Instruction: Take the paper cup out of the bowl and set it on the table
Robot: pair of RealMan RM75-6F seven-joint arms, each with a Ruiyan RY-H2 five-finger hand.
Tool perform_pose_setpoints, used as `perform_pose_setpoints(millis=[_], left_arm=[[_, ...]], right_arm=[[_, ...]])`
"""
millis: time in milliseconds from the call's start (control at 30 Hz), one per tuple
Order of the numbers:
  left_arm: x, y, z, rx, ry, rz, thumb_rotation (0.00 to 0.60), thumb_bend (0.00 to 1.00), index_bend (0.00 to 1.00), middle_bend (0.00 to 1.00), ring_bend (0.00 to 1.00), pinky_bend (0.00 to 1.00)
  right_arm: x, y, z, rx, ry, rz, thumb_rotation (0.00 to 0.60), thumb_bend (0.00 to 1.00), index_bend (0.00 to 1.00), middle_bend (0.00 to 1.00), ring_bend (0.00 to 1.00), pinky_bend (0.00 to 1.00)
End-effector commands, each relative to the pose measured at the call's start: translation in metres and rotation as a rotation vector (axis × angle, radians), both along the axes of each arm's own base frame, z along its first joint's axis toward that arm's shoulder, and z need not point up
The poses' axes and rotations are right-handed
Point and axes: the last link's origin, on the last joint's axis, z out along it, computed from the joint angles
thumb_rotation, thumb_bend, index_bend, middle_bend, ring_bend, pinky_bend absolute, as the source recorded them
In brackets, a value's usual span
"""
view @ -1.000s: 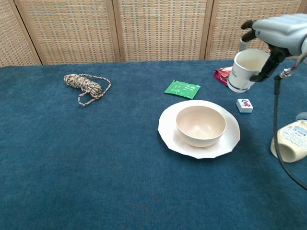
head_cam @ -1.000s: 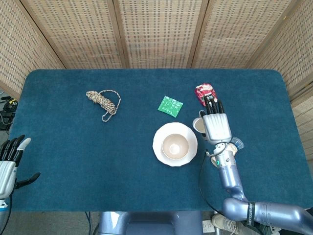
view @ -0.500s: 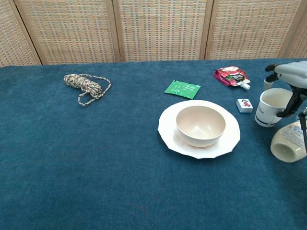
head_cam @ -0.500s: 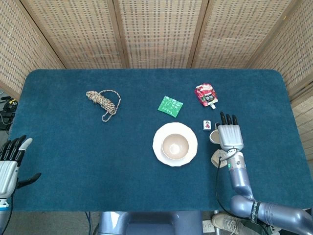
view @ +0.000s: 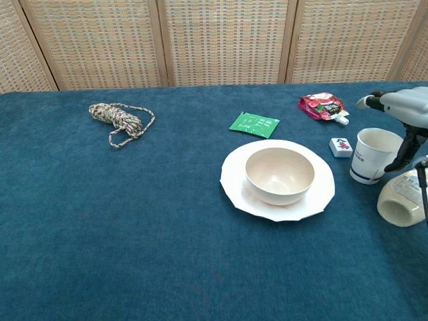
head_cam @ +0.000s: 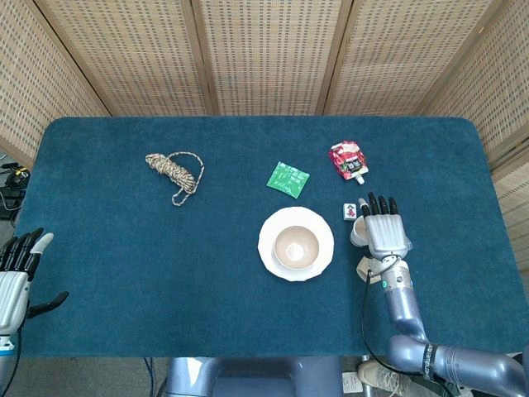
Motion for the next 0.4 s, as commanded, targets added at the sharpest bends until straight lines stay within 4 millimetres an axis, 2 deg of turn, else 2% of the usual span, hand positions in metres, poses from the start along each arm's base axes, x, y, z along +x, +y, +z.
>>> perform_pose_setpoints(millis=[33,133,233,400], left_arm=[[0.0,0.0,0.001,0.001,-0.002,0.0,0.6,0.0,0.0,0.0,0.0,0.0],[0.0,0.0,0.002,0.005,-0.005,-0.002,0.6,0.0,0.0,0.0,0.0,0.0],[0.0,-0.001,0.002,0.008,-0.006,-0.004,0.6,0.0,0.0,0.0,0.0,0.0],[0.001,-0.001,0.003,0.019,-0.007,-0.011,0.6,0.0,0.0,0.0,0.0,0.0]], right_arm=[[0.004,0.008,0.016,-0.049,0.0,0.033,0.6,0.22,0.07,0.0,0.0,0.0],[0.002,0.023,0.032,-0.097,-0.025,0.061,0.6,0.22,0.07,0.0,0.0,0.0],[-0.007,0.048,0.046,-0.135,-0.091,0.103,0.6,0.22,0.07,0.0,0.0,0.0],[-0.037,0.096,0.06,-0.153,-0.171,0.213,0.6,0.21,0.06,0.0,0.0,0.0]])
